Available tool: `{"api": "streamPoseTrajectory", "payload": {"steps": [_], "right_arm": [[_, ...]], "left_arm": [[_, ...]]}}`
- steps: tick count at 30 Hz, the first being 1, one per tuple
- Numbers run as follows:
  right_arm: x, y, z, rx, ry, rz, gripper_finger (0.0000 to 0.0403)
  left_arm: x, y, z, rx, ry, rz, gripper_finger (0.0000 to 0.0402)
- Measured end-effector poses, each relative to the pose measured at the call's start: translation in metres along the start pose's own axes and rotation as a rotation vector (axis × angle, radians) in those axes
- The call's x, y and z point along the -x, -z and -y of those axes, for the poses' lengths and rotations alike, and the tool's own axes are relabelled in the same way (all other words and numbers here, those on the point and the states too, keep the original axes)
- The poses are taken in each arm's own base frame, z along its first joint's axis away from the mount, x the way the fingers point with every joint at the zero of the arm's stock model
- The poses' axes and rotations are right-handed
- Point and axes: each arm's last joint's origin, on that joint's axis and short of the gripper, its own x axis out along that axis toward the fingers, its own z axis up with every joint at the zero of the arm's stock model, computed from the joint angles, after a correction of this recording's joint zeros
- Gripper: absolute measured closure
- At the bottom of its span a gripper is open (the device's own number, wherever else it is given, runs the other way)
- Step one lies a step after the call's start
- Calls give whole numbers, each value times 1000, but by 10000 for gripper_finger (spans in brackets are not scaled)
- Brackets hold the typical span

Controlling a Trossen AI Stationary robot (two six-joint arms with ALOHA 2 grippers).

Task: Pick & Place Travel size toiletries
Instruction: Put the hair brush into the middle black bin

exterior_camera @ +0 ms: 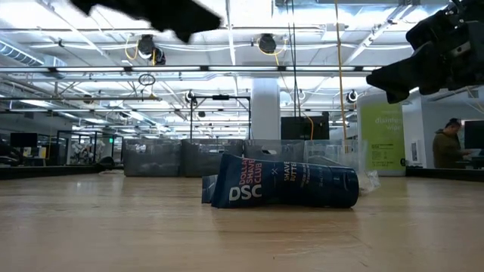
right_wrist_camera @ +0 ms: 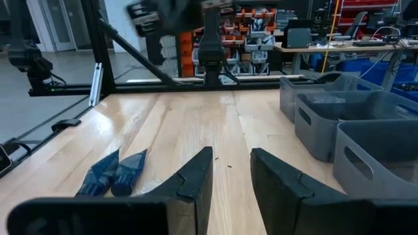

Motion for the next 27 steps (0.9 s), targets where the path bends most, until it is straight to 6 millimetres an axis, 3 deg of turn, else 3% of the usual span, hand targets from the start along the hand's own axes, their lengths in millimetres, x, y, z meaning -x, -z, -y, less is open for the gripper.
{"api": "streamPoseTrajectory", "payload": {"steps": [5, 10, 16, 23, 27], "right_arm": [[0, -7, 0, -51, -7, 70, 309], [2, -18, -1, -132, -21, 184, 309], [2, -22, -1, -211, -39, 231, 309], [2, -30, -1, -310, -17, 324, 308], [-9, -23, -8, -317, -66, 233, 292]], "left_arm": [[57, 48, 2, 165, -128, 199, 399], [87, 83, 8, 361, -190, 319, 395], [98, 101, 11, 366, -198, 328, 394], [97, 105, 10, 204, -242, 286, 394], [98, 105, 10, 250, -255, 293, 394]]}}
